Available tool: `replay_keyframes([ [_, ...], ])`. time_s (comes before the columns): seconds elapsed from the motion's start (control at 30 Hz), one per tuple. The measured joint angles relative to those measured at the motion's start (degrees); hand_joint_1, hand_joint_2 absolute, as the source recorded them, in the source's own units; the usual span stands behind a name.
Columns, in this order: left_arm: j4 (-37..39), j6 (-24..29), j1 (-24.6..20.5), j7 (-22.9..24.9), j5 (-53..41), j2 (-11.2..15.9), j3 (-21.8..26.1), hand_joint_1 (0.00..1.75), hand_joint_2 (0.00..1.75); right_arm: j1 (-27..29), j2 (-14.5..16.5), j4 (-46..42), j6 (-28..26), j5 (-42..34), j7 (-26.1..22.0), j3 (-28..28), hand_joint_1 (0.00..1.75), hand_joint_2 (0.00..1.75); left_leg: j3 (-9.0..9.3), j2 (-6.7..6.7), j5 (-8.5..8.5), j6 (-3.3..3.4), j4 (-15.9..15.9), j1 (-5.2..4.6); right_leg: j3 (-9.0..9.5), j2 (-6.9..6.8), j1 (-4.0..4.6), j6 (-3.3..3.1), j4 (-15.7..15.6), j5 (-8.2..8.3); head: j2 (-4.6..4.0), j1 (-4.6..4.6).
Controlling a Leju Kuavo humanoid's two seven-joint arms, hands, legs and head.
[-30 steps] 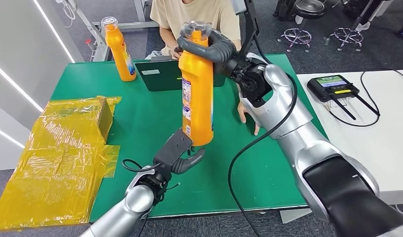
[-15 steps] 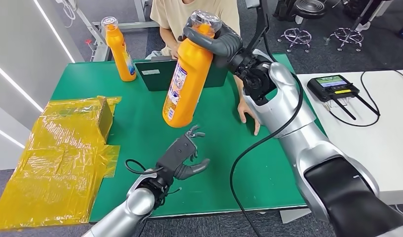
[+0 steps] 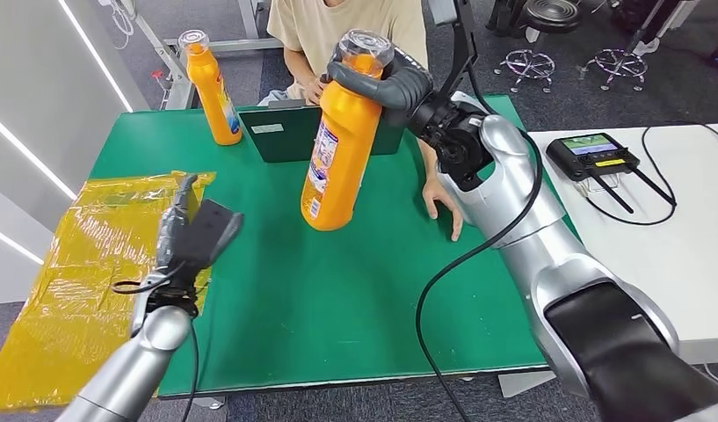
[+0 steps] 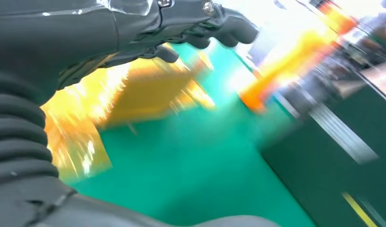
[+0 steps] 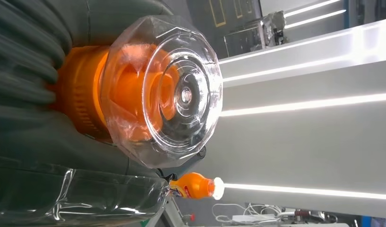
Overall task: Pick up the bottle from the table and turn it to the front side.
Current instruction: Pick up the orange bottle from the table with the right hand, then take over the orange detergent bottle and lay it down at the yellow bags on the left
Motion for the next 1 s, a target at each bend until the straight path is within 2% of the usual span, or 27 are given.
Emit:
replay_keyframes([
  [0.13,0.84,-0.99,0.33,-0.2,0.14,2.14,4.97,0.0,0.0,0.02,-0.77,-0.8,0.12,0.35,0.35,0.01,1.75,1.75,-0.01,-0.01,0.0,0.0,0.0,-0.01,0.0,0.0,-0.01,0.0,-0.02,0.0,0.0,0.01],
  [0.23,1.51,-4.05,0.42,-1.34,2.35,2.68,6.72,0.0,0.0,0.02,-1.14,-0.94,0.56,0.07,0.44,0.16,1.75,1.75,-0.02,-0.02,0.0,0.01,0.01,-0.03,0.01,-0.02,-0.04,0.0,-0.04,0.0,0.0,0.01],
  [0.33,1.96,-8.13,0.39,-2.92,6.87,2.37,6.96,0.0,0.0,0.01,-1.18,-0.71,0.94,-0.4,0.26,0.66,1.75,1.75,-0.02,-0.03,0.0,0.01,0.02,-0.05,0.02,-0.01,-0.06,0.02,-0.04,0.01,0.0,0.0],
  [0.43,2.01,-12.59,0.28,-3.85,15.16,1.14,6.78,0.0,0.0,-0.02,-1.09,-0.05,1.02,-0.84,-0.28,1.55,1.75,1.75,-0.01,-0.04,0.01,0.02,0.05,-0.06,0.04,-0.02,-0.06,0.03,-0.04,0.03,0.0,0.0],
  [0.63,-0.3,-17.33,-0.73,-3.2,26.16,-1.79,3.6,0.0,0.0,-0.04,0.19,1.57,0.4,-2.47,-1.11,3.29,1.75,1.75,-0.01,-0.05,0.02,0.03,0.06,-0.07,0.04,-0.03,-0.06,0.03,-0.03,0.05,0.0,0.0],
  [0.83,-4.14,-18.71,-2.63,-1.34,29.67,-4.55,-1.24,0.0,0.0,0.22,2.17,3.21,-0.48,-2.84,-1.55,4.59,1.75,1.75,-0.02,-0.04,0.02,0.03,0.06,-0.06,0.04,-0.02,-0.05,0.03,-0.03,0.05,0.0,0.01],
  [1.0,-6.38,-19.06,-2.96,-0.72,30.02,-5.76,-3.86,0.0,0.0,0.66,3.41,4.06,-1.09,-3.54,-1.19,4.98,1.75,1.75,-0.01,-0.04,0.02,0.03,0.06,-0.06,0.04,-0.02,-0.05,0.03,-0.03,0.05,0.0,0.0],
])
